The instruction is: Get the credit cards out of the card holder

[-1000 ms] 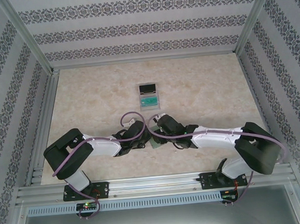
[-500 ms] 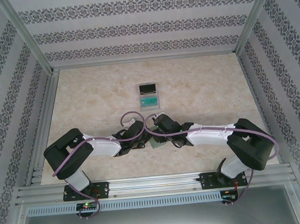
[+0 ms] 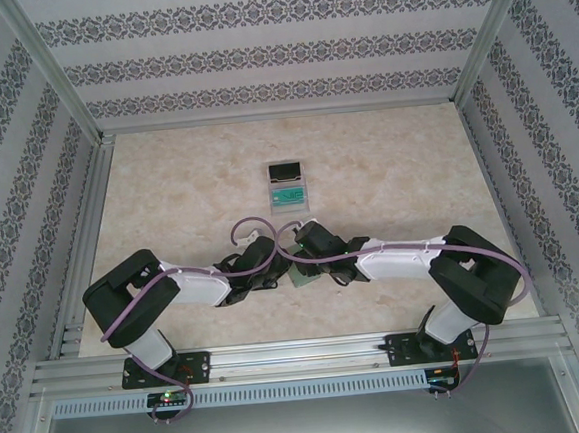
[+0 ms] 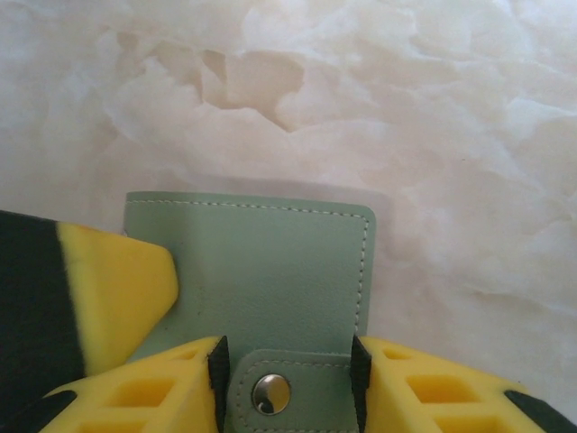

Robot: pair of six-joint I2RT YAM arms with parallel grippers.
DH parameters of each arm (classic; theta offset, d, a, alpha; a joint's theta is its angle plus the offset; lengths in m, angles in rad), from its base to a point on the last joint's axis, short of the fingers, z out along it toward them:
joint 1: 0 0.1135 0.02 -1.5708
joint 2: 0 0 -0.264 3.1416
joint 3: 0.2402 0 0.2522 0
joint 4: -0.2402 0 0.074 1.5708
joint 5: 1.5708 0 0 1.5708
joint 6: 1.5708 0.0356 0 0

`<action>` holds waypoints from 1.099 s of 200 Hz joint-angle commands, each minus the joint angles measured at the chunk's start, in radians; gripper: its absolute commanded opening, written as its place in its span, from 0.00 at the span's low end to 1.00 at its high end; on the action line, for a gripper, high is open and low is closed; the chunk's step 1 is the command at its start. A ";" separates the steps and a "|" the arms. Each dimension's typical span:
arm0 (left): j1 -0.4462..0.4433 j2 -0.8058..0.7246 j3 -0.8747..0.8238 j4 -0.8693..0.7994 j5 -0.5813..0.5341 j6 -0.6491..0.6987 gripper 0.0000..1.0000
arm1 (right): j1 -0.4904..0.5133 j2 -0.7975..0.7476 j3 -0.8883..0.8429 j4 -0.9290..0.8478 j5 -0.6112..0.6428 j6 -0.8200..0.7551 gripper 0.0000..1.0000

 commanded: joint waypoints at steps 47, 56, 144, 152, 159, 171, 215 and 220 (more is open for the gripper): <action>0.021 0.040 -0.064 -0.172 0.016 0.057 0.00 | 0.008 0.049 -0.007 -0.060 0.002 -0.003 0.26; 0.021 0.043 -0.060 -0.178 0.017 0.057 0.00 | 0.009 0.045 -0.007 -0.062 0.006 -0.001 0.19; 0.040 0.083 -0.058 -0.292 -0.018 0.012 0.00 | -0.063 -0.005 -0.066 -0.072 -0.006 0.045 0.00; 0.043 0.093 -0.058 -0.300 -0.016 0.007 0.00 | -0.073 -0.010 -0.071 -0.078 -0.006 0.055 0.00; 0.045 0.102 -0.059 -0.301 -0.015 0.004 0.00 | -0.079 -0.014 -0.078 -0.079 -0.009 0.058 0.00; 0.047 0.115 -0.058 -0.305 -0.015 -0.001 0.00 | -0.092 -0.021 -0.086 -0.088 -0.006 0.068 0.00; 0.051 0.119 -0.055 -0.330 -0.031 0.006 0.00 | -0.133 -0.066 -0.123 -0.104 -0.009 0.092 0.00; 0.051 0.118 -0.054 -0.335 -0.033 0.007 0.00 | -0.139 -0.073 -0.127 -0.107 -0.009 0.095 0.00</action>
